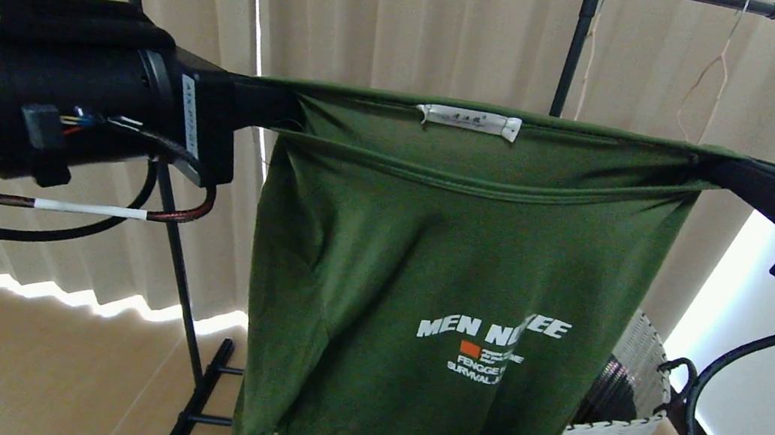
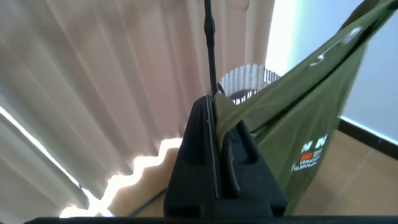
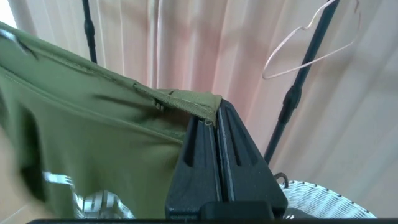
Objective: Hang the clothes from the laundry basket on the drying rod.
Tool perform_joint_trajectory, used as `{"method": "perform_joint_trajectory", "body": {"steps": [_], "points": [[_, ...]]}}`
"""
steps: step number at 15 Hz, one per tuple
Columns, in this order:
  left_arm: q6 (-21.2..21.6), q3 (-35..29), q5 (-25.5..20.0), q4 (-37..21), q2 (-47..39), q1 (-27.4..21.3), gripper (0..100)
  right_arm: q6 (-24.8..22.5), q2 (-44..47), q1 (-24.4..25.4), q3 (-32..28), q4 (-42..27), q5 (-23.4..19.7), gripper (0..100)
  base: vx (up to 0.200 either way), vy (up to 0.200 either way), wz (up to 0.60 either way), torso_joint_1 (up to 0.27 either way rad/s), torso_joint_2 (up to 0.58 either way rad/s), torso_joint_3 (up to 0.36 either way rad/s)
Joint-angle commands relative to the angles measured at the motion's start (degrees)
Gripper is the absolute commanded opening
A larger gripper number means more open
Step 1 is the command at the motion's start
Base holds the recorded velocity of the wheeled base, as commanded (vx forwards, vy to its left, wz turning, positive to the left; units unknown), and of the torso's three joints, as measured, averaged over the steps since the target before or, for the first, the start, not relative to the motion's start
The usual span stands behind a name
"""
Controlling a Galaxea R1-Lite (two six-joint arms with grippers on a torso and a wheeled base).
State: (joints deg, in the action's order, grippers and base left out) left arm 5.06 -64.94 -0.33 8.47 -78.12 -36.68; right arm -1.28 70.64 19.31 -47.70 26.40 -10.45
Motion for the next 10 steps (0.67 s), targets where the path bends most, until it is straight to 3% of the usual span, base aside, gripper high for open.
{"method": "perform_joint_trajectory", "body": {"steps": [1, 10], "points": [[0.13, 1.13, -0.02, 0.14, -1.34, -0.14, 0, -0.04, -1.39, 0.03, 0.50, 0.05, -0.36, 0, 0.000, 0.000, 0.00, 0.000, 0.00, 0.000], [0.30, 4.29, -0.20, 2.25, 1.56, 0.12, 0, -0.04, 1.69, 0.03, -0.11, 0.75, -0.45, 0, 0.000, 0.000, 0.00, 0.000, 0.00, 0.000]]}}
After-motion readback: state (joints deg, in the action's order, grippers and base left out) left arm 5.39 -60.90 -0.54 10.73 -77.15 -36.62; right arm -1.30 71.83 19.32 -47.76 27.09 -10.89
